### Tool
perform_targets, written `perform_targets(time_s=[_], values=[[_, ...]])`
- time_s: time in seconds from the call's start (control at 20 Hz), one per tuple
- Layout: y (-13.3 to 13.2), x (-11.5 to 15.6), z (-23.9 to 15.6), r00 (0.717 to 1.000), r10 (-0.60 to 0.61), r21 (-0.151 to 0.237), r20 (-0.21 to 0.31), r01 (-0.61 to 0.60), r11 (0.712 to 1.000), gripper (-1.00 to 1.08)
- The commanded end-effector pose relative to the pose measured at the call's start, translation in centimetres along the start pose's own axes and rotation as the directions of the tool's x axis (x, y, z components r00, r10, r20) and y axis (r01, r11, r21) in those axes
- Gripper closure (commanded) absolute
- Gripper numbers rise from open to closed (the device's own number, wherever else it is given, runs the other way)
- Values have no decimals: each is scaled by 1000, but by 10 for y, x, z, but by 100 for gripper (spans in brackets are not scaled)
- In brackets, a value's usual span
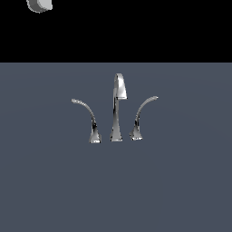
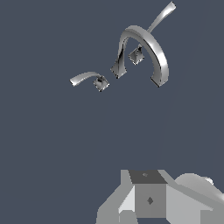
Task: Turn on the faucet by rotating a designated handle.
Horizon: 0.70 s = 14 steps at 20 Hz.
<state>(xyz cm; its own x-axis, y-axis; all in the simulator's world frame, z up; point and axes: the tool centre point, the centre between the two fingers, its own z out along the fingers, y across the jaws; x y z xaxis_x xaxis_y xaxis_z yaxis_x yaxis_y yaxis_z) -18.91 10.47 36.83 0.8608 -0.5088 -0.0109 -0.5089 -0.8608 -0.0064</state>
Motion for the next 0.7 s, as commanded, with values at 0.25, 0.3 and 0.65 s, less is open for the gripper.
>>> perform_targets(time_s=[0.25, 0.3, 0.65], values=[[-32, 17, 35, 987, 161, 3, 0, -161, 987, 108], [-36, 19, 40, 983, 181, 4, 0, -181, 983, 108], [-61, 40, 71, 948, 317, 6, 0, -317, 948, 108]])
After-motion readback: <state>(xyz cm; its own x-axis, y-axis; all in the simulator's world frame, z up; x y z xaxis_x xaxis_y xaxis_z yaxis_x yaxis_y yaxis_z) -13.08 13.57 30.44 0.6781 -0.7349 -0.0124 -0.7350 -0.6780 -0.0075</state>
